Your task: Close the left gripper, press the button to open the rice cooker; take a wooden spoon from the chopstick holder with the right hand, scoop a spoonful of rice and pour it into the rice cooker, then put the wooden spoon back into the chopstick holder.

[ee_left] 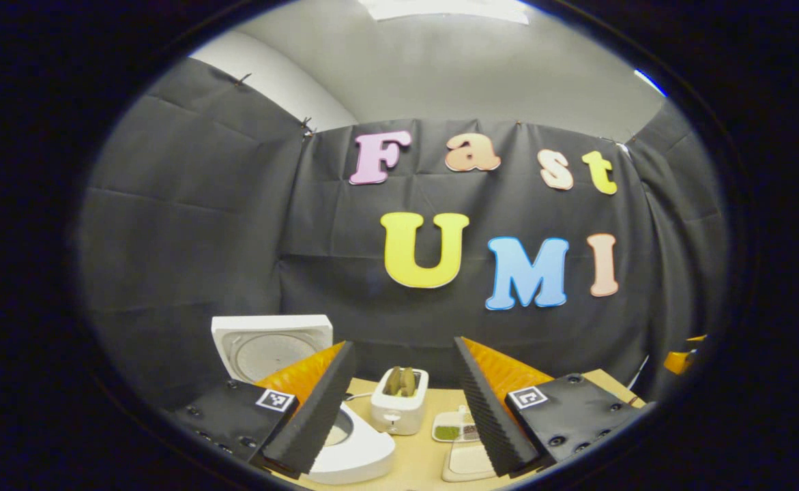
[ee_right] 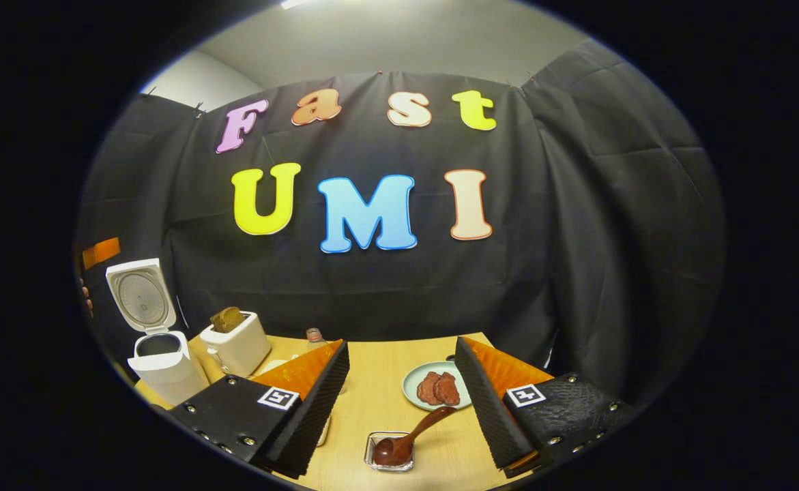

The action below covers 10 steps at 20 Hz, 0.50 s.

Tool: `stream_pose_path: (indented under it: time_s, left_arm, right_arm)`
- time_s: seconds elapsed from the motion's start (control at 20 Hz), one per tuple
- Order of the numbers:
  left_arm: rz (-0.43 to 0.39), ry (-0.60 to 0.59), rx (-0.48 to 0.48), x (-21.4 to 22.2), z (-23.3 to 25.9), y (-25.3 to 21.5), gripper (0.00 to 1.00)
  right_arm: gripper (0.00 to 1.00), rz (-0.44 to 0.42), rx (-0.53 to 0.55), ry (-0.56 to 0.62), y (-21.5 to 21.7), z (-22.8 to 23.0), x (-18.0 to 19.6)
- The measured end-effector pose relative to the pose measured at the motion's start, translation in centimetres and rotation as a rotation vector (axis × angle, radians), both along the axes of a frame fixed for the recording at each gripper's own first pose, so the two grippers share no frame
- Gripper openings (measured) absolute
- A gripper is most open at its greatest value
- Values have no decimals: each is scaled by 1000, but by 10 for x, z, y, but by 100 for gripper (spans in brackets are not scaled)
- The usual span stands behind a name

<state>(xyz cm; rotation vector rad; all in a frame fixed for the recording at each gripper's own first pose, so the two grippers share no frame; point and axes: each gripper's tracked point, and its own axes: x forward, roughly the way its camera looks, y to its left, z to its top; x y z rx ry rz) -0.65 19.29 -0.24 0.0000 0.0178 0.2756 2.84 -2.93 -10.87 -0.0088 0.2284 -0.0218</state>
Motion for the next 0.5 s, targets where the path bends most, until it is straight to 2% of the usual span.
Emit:
stream_pose_path:
  time_s: [0.1,0.25,0.5]
  left_arm:
    - [-18,3,-8,-3,-5,-13,98]
    - [-29,41,-14,-5,-20,-24,100]
    - [-44,65,-1,-6,-28,-36,98]
  right_arm:
    - [95,-8,4,32,-9,-16,3]
    - [95,-9,20,95,-20,-46,9]
    - [95,-28,129,215,-32,-102,22]
